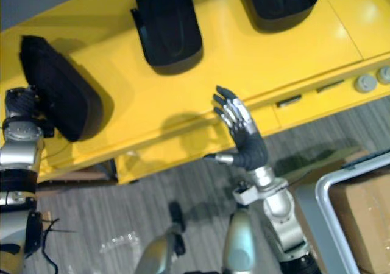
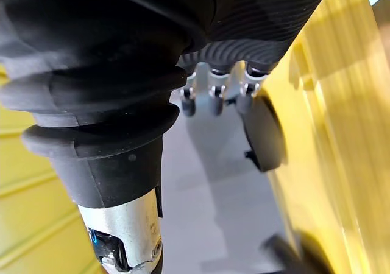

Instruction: Walk over and take plastic housings, then place them on the shelf

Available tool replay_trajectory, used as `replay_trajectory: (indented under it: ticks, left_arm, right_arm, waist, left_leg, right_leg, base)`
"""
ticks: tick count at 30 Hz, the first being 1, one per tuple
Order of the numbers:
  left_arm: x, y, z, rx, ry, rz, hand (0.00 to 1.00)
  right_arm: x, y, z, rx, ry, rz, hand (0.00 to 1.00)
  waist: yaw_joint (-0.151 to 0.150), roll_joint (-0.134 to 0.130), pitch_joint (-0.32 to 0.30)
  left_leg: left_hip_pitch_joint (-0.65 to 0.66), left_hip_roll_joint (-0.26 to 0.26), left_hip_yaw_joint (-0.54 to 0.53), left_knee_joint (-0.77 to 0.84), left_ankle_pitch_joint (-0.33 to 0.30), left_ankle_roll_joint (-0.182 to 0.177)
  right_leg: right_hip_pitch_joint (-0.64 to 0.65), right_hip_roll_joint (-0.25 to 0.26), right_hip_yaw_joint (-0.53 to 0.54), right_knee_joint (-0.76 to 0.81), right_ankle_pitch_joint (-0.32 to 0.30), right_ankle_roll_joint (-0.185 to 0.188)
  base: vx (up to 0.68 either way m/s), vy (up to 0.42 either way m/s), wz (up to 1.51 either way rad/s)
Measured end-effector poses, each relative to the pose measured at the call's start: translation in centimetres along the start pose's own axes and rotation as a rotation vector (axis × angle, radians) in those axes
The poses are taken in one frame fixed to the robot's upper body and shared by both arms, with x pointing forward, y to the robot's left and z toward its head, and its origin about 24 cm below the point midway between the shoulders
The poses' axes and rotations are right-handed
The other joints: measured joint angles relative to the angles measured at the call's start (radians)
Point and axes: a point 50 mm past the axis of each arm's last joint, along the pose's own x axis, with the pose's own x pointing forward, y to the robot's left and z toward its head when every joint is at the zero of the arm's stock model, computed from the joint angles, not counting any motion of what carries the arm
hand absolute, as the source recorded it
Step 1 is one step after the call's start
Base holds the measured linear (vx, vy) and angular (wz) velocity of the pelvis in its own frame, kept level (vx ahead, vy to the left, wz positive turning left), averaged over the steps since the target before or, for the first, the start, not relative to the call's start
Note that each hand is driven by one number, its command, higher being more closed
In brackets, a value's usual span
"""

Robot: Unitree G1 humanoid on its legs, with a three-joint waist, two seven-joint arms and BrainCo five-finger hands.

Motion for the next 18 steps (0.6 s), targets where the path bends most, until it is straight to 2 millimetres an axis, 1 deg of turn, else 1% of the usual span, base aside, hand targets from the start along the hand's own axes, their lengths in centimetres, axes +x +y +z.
replay_trajectory:
  ticks: [3, 7, 10, 11, 13, 15, 16, 18]
  left_arm:
    - [0.0, 0.2, -0.1, -0.003, 0.009, 0.036, 0.0]
    - [0.0, 0.3, -0.4, -0.002, 0.019, 0.073, 0.0]
    - [0.0, 0.6, -0.3, -0.009, 0.012, 0.136, 0.0]
    - [0.0, 0.8, 0.0, -0.041, -0.007, 0.178, 0.0]
    - [0.1, 1.1, 1.3, -0.097, -0.054, 0.243, 0.0]
    - [0.0, 1.7, 3.8, -0.196, -0.173, 0.34, 0.0]
    - [0.0, 1.8, 4.3, -0.223, -0.2, 0.36, 0.0]
    - [-0.8, 2.4, 6.8, -0.359, -0.345, 0.428, 0.0]
  right_arm:
    - [-0.1, 0.4, -0.2, 0.014, 0.011, 0.001, 0.0]
    - [-0.2, 0.3, -0.3, 0.012, 0.015, -0.005, 0.0]
    - [-0.4, 0.2, -0.5, 0.012, 0.025, -0.028, 0.0]
    - [-0.6, 0.2, -0.6, 0.01, 0.031, -0.034, 0.0]
    - [-0.8, 0.1, -0.8, 0.01, 0.043, -0.039, 0.0]
    - [-1.1, 0.1, -1.0, 0.01, 0.044, -0.049, 0.0]
    - [-1.2, 0.1, -1.0, 0.011, 0.041, -0.054, 0.0]
    - [-1.3, 0.3, -0.9, 0.009, 0.011, -0.07, 0.0]
  waist:
    - [-0.002, -0.002, 0.001]
    - [-0.004, -0.006, 0.004]
    - [-0.004, -0.013, 0.008]
    - [-0.004, -0.018, 0.011]
    - [-0.004, -0.03, 0.018]
    - [-0.006, -0.043, 0.025]
    - [-0.006, -0.045, 0.025]
    - [-0.013, -0.046, 0.025]
  left_leg:
    - [-0.002, 0.002, 0.003, 0.014, 0.0, 0.0]
    - [0.0, 0.005, 0.003, 0.018, 0.0, 0.0]
    - [0.001, 0.005, 0.003, 0.018, 0.001, -0.002]
    - [0.001, 0.005, 0.003, 0.018, 0.002, -0.004]
    - [0.002, 0.006, 0.002, 0.017, 0.004, -0.007]
    - [0.01, 0.006, 0.002, 0.013, 0.005, -0.008]
    - [0.016, 0.007, 0.003, 0.01, 0.005, -0.008]
    - [0.046, 0.008, 0.007, -0.007, 0.005, -0.008]
  right_leg:
    - [0.001, 0.0, 0.001, 0.008, -0.005, -0.002]
    - [0.001, 0.001, -0.001, 0.02, -0.01, -0.003]
    - [0.003, 0.001, -0.001, 0.021, -0.009, -0.002]
    - [0.003, 0.001, 0.0, 0.02, -0.008, 0.0]
    - [0.005, 0.002, 0.0, 0.019, -0.006, 0.002]
    - [0.018, 0.004, 0.0, 0.007, 0.001, 0.006]
    - [0.024, 0.005, 0.0, 0.002, 0.003, 0.006]
    - [0.058, 0.011, -0.001, -0.031, 0.019, 0.007]
  base:
    - [0.0, -0.01, 0.0]
    - [-0.01, -0.037, 0.01]
    - [-0.01, -0.009, 0.0]
    - [0.0, 0.0, 0.0]
    - [0.0, 0.0, 0.0]
    - [0.01, -0.002, -0.02]
    - [0.04, 0.007, -0.04]
    - [0.07, 0.028, -0.1]
